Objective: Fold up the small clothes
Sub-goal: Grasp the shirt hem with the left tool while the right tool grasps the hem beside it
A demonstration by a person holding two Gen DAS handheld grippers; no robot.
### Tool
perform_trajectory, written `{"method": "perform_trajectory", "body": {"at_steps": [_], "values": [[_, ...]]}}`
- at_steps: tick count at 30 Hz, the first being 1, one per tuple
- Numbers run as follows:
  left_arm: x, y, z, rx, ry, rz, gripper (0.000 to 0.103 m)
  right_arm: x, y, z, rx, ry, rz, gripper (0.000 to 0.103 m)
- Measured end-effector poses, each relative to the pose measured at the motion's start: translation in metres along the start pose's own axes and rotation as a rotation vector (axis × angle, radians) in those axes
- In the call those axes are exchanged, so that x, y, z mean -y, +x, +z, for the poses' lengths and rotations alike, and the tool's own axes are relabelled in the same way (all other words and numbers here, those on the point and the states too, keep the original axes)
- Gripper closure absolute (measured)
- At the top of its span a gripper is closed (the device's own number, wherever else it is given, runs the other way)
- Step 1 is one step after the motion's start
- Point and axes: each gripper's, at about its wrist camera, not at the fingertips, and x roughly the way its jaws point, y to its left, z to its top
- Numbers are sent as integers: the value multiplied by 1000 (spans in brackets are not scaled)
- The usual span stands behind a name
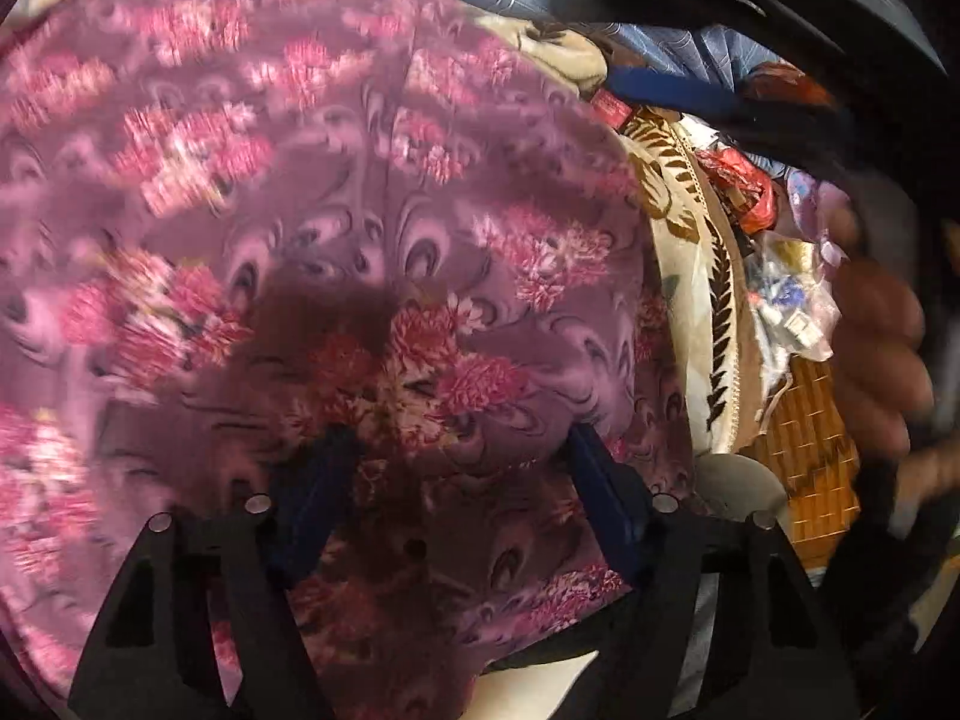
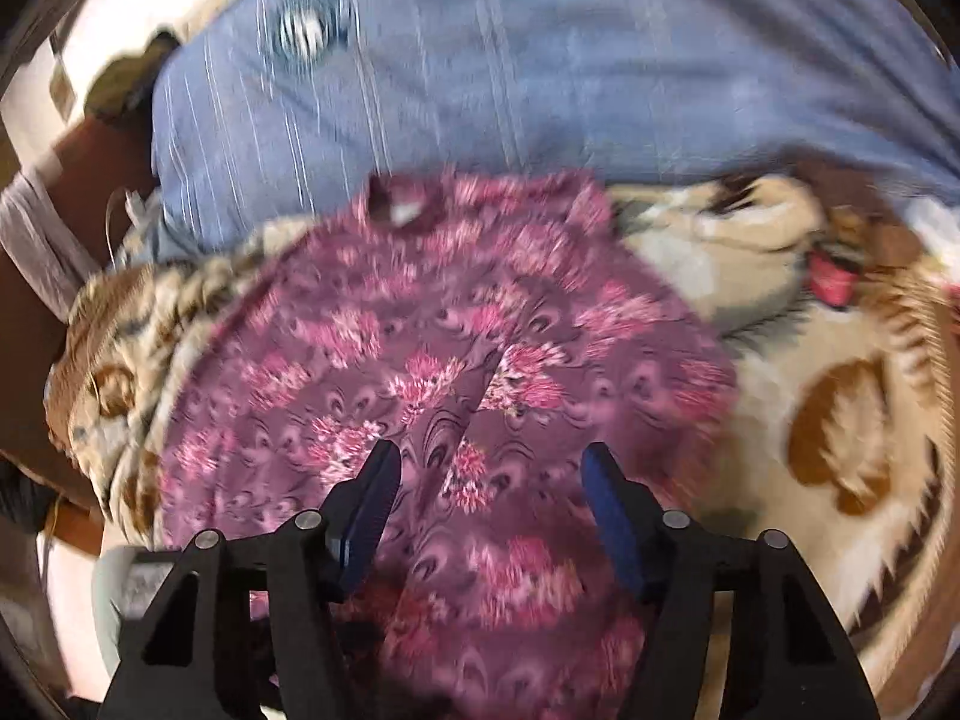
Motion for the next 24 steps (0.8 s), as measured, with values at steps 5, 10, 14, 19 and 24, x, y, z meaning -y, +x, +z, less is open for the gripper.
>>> {"method": "perform_trajectory", "body": {"at_steps": [5, 10, 14, 19, 24], "values": [[-12, -2, -3, 15, -40, -43, 83, -1, 70, 23, -165, -20, 28, 39], [-16, -12, -4, 46, -49, -72, 97, -7, 104, 20, -242, -42, -83, 59], [-6, -36, -4, 95, -11, -97, 98, -13, 107, 11, -217, -112, -198, 97], [3, -99, 5, 206, 71, -100, 98, -14, 60, 23, -140, -31, -77, 101], [-22, -137, 11, 258, 33, -84, 98, -50, 20, 51, -78, -55, 42, 100]]}}
